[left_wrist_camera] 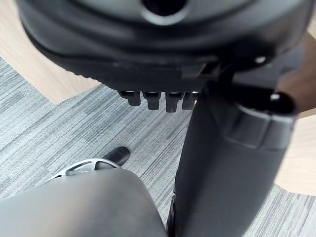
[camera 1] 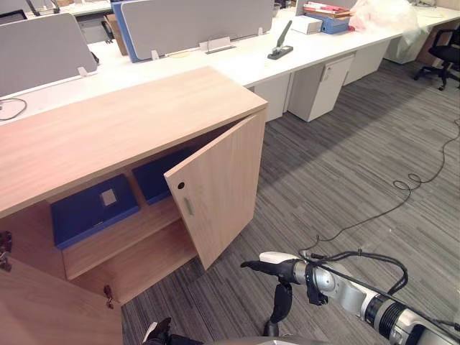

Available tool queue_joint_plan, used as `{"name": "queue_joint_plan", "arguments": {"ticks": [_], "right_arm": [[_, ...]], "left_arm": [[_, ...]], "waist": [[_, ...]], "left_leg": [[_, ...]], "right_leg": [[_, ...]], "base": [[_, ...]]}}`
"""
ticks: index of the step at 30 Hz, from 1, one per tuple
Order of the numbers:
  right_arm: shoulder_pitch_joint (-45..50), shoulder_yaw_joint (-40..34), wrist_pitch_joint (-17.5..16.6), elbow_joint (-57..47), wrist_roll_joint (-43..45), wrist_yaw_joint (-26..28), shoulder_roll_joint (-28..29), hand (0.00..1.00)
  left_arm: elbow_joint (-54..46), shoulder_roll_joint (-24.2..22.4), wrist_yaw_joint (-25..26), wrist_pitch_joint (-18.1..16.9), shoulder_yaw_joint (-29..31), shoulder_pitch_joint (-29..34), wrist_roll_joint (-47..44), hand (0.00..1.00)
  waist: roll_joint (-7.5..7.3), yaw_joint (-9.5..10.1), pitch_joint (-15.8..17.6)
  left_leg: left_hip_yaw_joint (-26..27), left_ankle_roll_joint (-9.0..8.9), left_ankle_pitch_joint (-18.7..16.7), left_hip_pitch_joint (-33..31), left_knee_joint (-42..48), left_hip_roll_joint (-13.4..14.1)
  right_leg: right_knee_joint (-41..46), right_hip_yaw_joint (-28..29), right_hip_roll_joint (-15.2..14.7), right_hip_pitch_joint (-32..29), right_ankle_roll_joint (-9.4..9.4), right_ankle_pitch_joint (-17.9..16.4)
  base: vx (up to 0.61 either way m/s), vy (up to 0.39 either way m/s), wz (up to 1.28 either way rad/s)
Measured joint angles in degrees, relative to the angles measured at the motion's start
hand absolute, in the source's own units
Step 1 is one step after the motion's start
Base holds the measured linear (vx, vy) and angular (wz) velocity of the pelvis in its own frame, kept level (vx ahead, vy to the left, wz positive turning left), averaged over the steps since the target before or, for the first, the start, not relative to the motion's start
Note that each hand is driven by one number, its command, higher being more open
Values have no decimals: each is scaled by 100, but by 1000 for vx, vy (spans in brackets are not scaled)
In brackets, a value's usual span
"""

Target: Walk over to the cabinet, pick up the folder, carry it to the office cabinet, place the folder inside the office cabinet, then close the office cabinet door

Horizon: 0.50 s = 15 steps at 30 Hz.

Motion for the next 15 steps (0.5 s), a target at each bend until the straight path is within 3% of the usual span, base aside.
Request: {"name": "queue_joint_plan", "arguments": {"ticks": [2,5,6,7,8,9,10,11,12,13,15], "right_arm": [[88,-272,89,486,-150,-108,222,100],[241,-885,296,1351,-430,-314,500,100],[353,-1318,404,1723,-457,-401,613,100],[411,-1593,451,1908,-474,-436,708,100],[486,-2179,537,2232,-373,-546,949,100],[505,-2407,571,2378,-360,-607,1077,100],[550,-2964,651,2764,-305,-793,1376,100],[616,-3345,682,2991,-174,-897,1539,100],[644,-3653,717,3188,-118,-950,1615,100],[712,-4215,892,3529,88,-1128,1773,100],[881,-4831,1068,3743,551,-1408,2000,100]], "left_arm": [[-22,-27,1,-4,-44,0,4,100],[-128,-84,-6,-24,-218,-60,131,100],[-131,-104,-4,-20,-286,-142,238,100],[-149,-106,-5,-19,-357,-181,243,100],[-184,-103,-14,-22,-444,-197,246,100],[-188,-82,-15,-22,-436,-199,242,100],[-286,23,-16,-48,-406,-219,216,100],[-330,93,-35,-76,-385,-275,214,100],[-335,80,-27,-69,-363,-308,212,100],[-362,-56,-54,-74,-157,-248,126,100],[-380,-131,-61,-56,302,-163,77,100]], "waist": [[56,-5,59],[85,-40,206],[133,-54,301],[167,-73,305],[208,-92,322],[200,-104,321],[45,-91,329],[-85,-88,369],[-89,-60,442],[-15,17,409],[-24,26,392]], "left_leg": [[-161,77,-72,16,88,-119],[-816,229,-130,74,13,-555],[-1272,300,-136,28,6,-710],[-1504,332,-133,-33,19,-750],[-1946,370,-108,-185,64,-779],[-2127,382,-98,-266,94,-791],[-2568,347,-76,-577,242,-908],[-2849,243,-8,-759,357,-1019],[-2994,174,58,-818,403,-1035],[-3164,147,87,-875,386,-949],[-3287,17,122,-865,442,-797]], "right_leg": [[654,-106,-297,-138,90,-357],[2032,-252,-1054,-338,237,-1001],[2491,245,-1189,-454,161,-1039],[2614,625,-1155,-501,133,-1041],[2679,1506,-971,-520,77,-1164],[2622,1982,-842,-503,61,-1295],[2243,2956,-575,-346,274,-1644],[1922,3251,-582,-137,581,-1964],[1908,3135,-552,-95,757,-1986],[1929,2880,-487,-58,668,-2026],[2028,2568,-421,84,590,-2148]], "base": [[-20,129,44],[-26,57,103],[-35,-17,154],[-12,-44,175],[-3,-38,144],[15,-118,195],[13,-148,183],[9,-171,178],[-12,-157,130],[6,-174,98],[51,-165,68]]}}
